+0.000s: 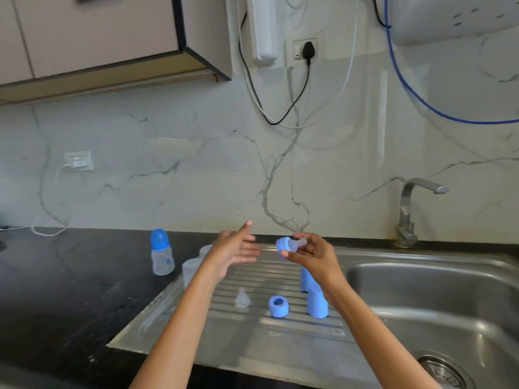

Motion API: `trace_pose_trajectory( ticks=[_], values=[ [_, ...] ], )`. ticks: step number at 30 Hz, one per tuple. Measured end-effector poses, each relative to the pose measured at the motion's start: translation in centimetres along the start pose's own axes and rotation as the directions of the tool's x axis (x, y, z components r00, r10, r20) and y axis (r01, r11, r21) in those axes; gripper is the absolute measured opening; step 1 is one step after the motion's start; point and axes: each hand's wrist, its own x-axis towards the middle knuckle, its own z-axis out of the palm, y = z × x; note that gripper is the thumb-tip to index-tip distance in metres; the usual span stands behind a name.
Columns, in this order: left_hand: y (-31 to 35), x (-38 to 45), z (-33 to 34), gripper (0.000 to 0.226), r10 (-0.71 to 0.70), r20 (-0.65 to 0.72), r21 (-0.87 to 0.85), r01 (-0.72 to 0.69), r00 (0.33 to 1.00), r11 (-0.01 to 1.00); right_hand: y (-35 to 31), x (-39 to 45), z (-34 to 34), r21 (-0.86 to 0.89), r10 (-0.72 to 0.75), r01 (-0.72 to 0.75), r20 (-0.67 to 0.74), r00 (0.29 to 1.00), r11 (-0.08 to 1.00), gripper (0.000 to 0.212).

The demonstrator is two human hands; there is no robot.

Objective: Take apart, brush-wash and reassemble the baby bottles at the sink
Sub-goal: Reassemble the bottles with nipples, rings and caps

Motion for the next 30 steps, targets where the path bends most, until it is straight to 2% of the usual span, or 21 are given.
trace_pose_trajectory(
  ticks=[5, 10, 13, 15, 16, 18, 20, 26, 30],
  values=[
    [2.0, 1.1, -4.7, 0.035, 0.071, -0.124, 0.131, -0.055, 0.990, 0.990, 1.3, 0.2, 3.7, -0.011, 0.040, -0.040, -0.005, 0.999, 0.999, 0.040],
    [1.5, 4.0, -7.5, 0.028, 0.161, -0.216, 0.414, -0.059, 0.963, 0.908, 3.4, 0.1, 5.1, -0.071, 0.063, -0.064, -0.007, 0.998, 0.995, 0.034],
    [0.1, 6.1, -8.6, 0.027, 0.228, -0.197, 0.693, -0.029, 0.953, 0.720, 3.7, 0.3, 5.0, -0.108, 0.043, -0.043, -0.006, 0.999, 0.993, 0.035],
    [-0.8, 7.0, -9.2, 0.030, 0.183, -0.161, 0.794, 0.017, 0.970, 0.608, 4.1, 0.4, 4.9, -0.153, 0.018, -0.020, -0.010, 1.000, 0.988, 0.036],
    [-1.2, 7.3, -9.4, 0.036, 0.145, -0.151, 0.834, 0.047, 0.978, 0.550, 4.2, 0.4, 4.8, -0.183, 0.005, -0.007, -0.012, 1.000, 0.983, 0.037],
    [-1.8, 7.8, -9.6, 0.065, 0.110, -0.153, 0.907, 0.095, 0.982, 0.410, 4.3, 0.5, 4.8, -0.224, -0.020, 0.018, -0.007, 1.000, 0.974, 0.037],
    [-1.8, 8.1, -9.5, 0.076, 0.120, -0.163, 0.943, 0.119, 0.979, 0.312, 4.2, 0.6, 4.7, -0.258, -0.034, 0.032, -0.002, 0.999, 0.966, 0.036],
    [-2.9, 8.8, -9.3, 0.067, 0.123, -0.188, 0.958, 0.154, 0.974, 0.243, 4.3, 0.6, 4.5, -0.309, -0.051, 0.044, -0.013, 0.999, 0.950, 0.035],
    [-2.6, 9.0, -8.2, 0.064, 0.160, -0.194, 0.948, 0.143, 0.968, 0.285, 4.2, 0.9, 4.3, -0.340, -0.064, 0.049, -0.033, 0.997, 0.939, 0.036]
  ],
)
